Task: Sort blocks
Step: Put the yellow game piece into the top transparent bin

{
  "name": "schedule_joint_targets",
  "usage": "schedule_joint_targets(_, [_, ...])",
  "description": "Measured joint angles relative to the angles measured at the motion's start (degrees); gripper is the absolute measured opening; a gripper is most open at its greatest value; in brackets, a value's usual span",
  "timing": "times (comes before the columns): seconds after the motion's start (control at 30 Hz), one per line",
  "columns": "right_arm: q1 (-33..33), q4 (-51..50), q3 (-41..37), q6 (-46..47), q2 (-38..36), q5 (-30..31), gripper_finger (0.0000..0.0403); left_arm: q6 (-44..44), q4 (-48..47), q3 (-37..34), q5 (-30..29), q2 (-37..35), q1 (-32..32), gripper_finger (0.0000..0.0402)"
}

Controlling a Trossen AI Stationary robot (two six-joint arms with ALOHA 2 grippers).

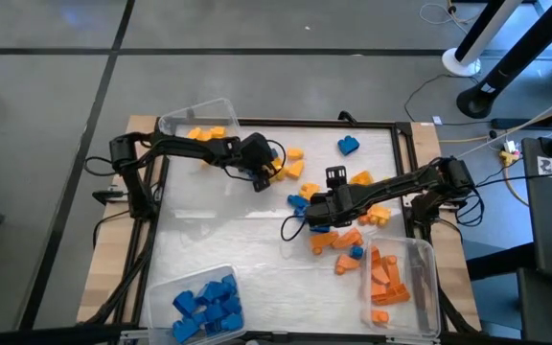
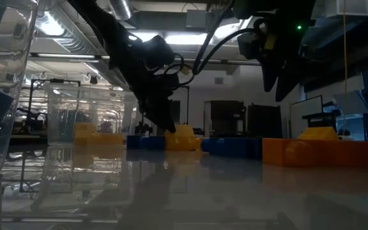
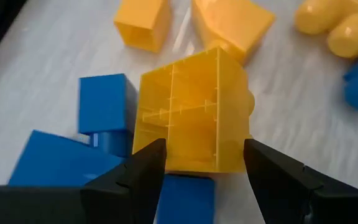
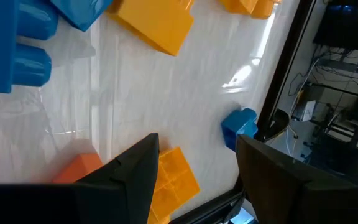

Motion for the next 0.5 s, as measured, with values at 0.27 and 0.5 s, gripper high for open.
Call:
schedule_joint_targets(0.27, [-0.02,0.10,0.00,-0.07,0.00,-0.02,0.0215,2.49,-0.31,0.17,0.58,0.73,-0.12,0.0167])
schedule_joint_targets(0.5, [-0.02,0.13,0.00,-0.07,0.00,-0.02,0.0215,3.24,-2.29,-0.34,0.63,1.44,-0.26,0.0108])
